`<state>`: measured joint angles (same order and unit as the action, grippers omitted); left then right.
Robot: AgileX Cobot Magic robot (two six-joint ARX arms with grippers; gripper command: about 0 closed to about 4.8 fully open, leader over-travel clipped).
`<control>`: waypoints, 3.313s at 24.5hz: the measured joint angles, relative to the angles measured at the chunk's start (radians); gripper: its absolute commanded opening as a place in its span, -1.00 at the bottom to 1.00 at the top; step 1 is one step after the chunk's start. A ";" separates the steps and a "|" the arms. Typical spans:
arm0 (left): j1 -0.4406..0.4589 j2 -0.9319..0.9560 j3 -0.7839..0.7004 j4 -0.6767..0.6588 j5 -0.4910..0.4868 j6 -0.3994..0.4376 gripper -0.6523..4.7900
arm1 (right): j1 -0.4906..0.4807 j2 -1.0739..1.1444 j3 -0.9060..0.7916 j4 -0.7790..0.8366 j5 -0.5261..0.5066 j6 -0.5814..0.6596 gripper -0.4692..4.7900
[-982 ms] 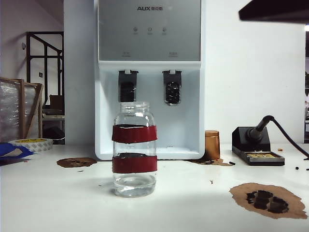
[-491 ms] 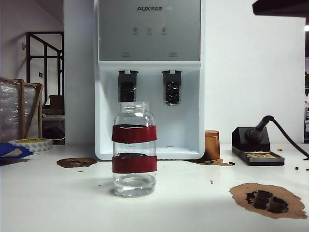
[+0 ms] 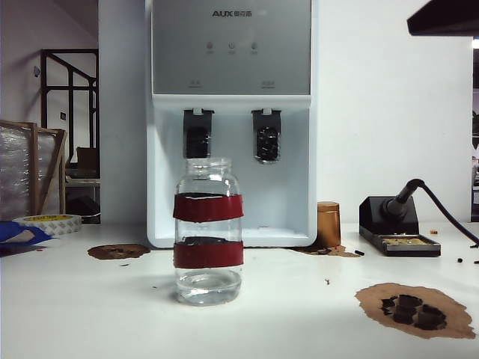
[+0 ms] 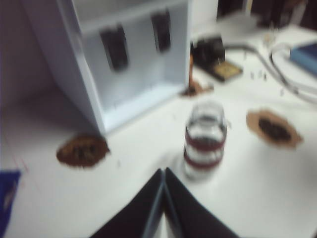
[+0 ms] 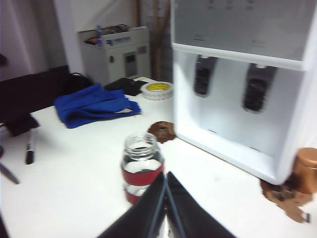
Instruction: Pick up the water bottle with two loops of red belts, then reach the front water dispenser and gently press the gray-black baffle horizontally to get a little water.
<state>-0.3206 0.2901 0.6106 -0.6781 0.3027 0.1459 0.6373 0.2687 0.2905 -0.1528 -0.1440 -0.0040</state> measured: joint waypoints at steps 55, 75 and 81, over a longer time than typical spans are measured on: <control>0.000 -0.050 -0.093 0.080 0.079 -0.079 -0.78 | 0.000 -0.151 0.000 -0.078 0.095 -0.006 -0.83; 0.000 -0.050 -0.121 0.084 -0.052 -0.105 -0.78 | 0.000 -0.151 0.000 -0.107 0.143 -0.006 -0.83; 0.000 -0.050 -0.121 0.096 -0.056 -0.105 -0.78 | 0.000 -0.151 0.000 -0.107 0.143 -0.006 -0.82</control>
<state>-0.3210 0.2398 0.4896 -0.5823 0.2466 0.0406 0.6373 0.1181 0.2905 -0.2596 -0.0006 -0.0105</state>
